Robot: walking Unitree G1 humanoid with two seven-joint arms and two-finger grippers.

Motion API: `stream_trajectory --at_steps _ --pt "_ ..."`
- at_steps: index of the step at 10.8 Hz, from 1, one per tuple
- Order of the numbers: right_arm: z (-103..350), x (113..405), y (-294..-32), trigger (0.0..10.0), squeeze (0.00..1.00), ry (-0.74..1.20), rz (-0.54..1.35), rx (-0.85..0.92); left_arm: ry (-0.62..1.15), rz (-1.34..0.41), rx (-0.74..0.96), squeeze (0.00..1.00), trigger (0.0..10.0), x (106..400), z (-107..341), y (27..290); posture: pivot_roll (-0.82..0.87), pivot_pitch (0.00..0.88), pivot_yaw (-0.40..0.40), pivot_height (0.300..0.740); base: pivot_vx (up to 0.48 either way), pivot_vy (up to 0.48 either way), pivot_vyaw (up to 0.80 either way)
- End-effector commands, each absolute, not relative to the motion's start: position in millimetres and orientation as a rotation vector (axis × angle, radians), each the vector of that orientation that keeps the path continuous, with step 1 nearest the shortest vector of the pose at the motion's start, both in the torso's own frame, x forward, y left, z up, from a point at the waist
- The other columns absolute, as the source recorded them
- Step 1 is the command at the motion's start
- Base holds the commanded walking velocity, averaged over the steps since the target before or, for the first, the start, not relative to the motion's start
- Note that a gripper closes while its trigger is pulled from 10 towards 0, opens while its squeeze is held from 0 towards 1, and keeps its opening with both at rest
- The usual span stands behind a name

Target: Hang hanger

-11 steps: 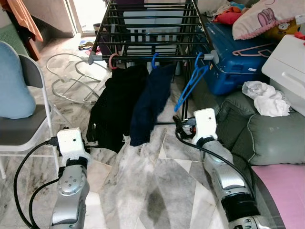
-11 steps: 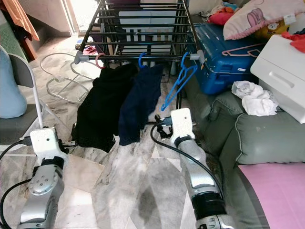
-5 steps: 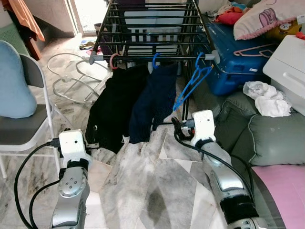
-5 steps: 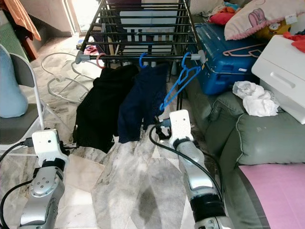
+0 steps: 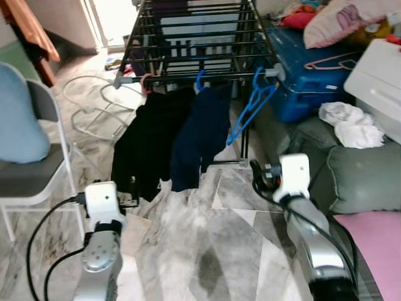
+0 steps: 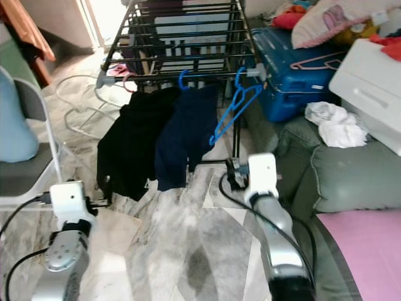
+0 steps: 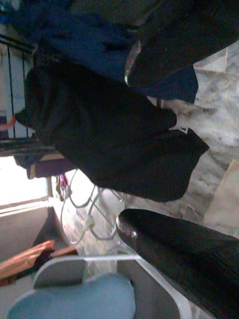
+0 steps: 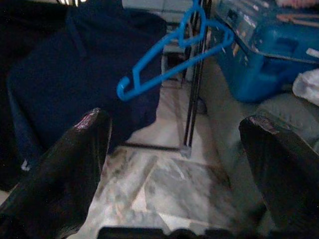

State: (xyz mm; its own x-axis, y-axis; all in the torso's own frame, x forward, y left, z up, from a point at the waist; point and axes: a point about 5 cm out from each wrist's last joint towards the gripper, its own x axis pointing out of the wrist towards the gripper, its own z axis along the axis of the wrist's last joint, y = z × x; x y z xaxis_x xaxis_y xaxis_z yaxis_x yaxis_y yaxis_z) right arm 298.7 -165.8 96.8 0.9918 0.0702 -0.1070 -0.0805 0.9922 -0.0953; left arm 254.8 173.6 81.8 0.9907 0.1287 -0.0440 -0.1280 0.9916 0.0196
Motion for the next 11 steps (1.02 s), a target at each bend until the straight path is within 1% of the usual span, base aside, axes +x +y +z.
stream_trajectory --at_steps 1,4,7,8,11 --pt "104.9 300.5 -163.2 10.0 0.0 0.078 0.081 -0.098 0.039 0.131 0.03 0.0 10.0 255.7 83.5 175.0 -0.11 0.0 0.073 0.74 0.0 0.0 0.8" --pt "104.2 292.5 -161.0 10.0 0.0 0.087 0.077 -0.081 0.049 0.118 0.031 0.0 10.0 251.4 81.3 171.0 -0.12 0.0 0.086 0.74 0.0 0.0 0.8" --pt "103.7 286.7 -158.8 10.0 0.0 0.096 0.093 -0.079 0.058 0.095 0.039 0.0 10.0 254.5 81.9 165.7 -0.13 0.0 0.111 0.74 0.0 0.0 0.8" --pt "103.9 285.7 -155.7 10.0 0.0 0.097 0.132 -0.095 0.06 0.091 0.039 0.0 10.0 256.7 82.1 162.6 -0.14 0.0 0.117 0.74 0.0 0.0 0.8" --pt "107.9 287.9 -150.5 10.0 0.0 0.089 0.163 -0.105 0.061 0.088 0.026 0.0 10.0 259.0 83.3 160.0 -0.13 0.0 0.113 0.74 0.0 0.0 0.8"
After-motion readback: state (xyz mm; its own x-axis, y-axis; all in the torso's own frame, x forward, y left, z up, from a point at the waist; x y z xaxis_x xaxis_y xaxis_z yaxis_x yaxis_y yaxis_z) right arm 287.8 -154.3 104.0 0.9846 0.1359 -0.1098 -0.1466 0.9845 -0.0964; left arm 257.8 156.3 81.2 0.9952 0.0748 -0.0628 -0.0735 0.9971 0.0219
